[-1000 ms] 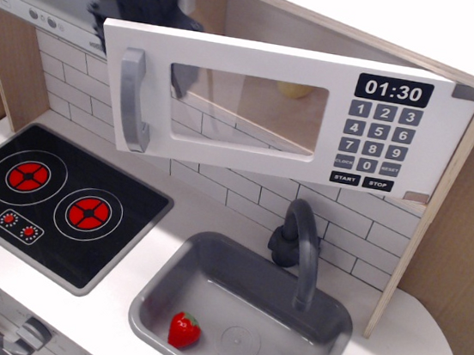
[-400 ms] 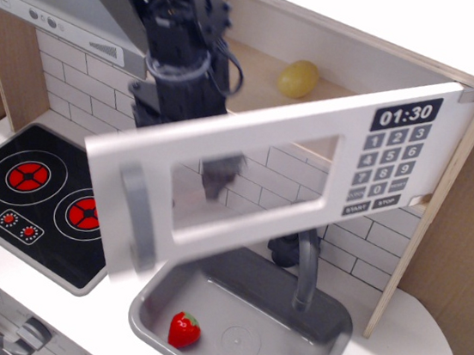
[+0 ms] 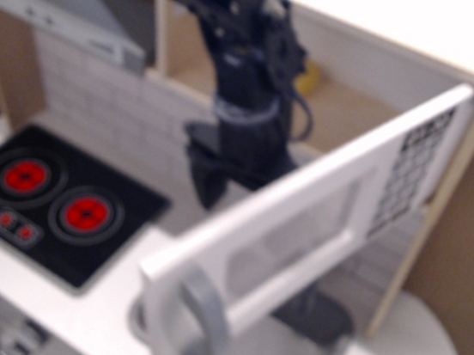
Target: Open microwave
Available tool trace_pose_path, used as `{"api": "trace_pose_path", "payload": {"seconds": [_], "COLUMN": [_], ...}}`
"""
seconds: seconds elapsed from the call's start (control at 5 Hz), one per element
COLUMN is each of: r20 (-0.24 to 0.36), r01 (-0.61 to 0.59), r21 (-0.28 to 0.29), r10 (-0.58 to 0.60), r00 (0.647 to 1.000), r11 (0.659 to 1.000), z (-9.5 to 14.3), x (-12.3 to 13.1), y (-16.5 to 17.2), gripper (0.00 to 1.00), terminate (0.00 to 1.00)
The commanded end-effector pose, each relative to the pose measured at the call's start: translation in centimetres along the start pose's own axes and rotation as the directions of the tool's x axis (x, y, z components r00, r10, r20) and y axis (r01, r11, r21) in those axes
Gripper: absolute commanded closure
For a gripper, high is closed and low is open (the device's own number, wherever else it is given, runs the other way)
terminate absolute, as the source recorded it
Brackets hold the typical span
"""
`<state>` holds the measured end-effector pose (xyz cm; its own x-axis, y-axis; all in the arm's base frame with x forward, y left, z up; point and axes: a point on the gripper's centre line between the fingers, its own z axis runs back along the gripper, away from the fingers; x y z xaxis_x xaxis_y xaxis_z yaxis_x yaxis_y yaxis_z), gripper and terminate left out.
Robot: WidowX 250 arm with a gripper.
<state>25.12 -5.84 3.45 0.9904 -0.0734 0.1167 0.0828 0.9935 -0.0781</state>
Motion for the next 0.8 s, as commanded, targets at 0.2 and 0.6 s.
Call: {"api": "trace_pose_path", "payload": {"seconds": [0.2, 0.6], "r20": [0.017, 0.06], "r01": [-0.016, -0.099], "r21": [-0.025, -0.011], "r10": [0.016, 0.099], "r00": [1.0, 0.993], "r11": [1.0, 0.995], "z": [1.6, 4.7], "x": [-1.4, 0.5], "y": [-3.7, -0.8], "gripper": [0.0, 0.0], "terminate": [0.0, 1.0]}}
